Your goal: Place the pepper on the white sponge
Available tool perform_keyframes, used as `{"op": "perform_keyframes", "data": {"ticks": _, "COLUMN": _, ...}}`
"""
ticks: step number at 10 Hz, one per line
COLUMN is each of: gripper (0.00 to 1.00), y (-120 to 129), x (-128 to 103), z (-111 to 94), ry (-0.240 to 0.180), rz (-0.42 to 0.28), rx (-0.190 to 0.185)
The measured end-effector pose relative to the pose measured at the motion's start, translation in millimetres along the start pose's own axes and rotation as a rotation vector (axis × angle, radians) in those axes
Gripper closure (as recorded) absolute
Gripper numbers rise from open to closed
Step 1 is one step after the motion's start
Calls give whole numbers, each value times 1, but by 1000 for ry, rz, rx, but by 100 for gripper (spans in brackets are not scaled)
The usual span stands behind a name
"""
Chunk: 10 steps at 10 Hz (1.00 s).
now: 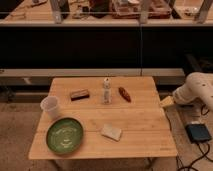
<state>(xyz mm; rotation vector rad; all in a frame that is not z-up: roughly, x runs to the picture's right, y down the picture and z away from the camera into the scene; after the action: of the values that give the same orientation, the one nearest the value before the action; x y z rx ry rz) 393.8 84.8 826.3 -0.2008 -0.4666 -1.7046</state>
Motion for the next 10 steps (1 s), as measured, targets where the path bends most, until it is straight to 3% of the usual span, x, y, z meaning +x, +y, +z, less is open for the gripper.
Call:
{"op": "perform_keyframes", "data": {"ticks": 3, "gripper": 20, "y": 0, "x": 4, "z": -2, "ry": 1, "rz": -13, "rx": -9}}
{"op": "perform_keyframes", "data": {"ticks": 4, "gripper": 20, "y": -7, "x": 15, "z": -1, "ry": 1, "rz": -44, "rx": -16}}
{"op": "perform_keyframes", "data": {"ticks": 7, "gripper": 20, "y": -60, "x": 91, "z": -1, "ry": 6, "rz": -212, "rx": -40}}
{"op": "perform_keyframes", "data": {"ticks": 10, "gripper": 20, "y": -98, "x": 142, "z": 8, "ry": 27, "rz": -287, "rx": -20}}
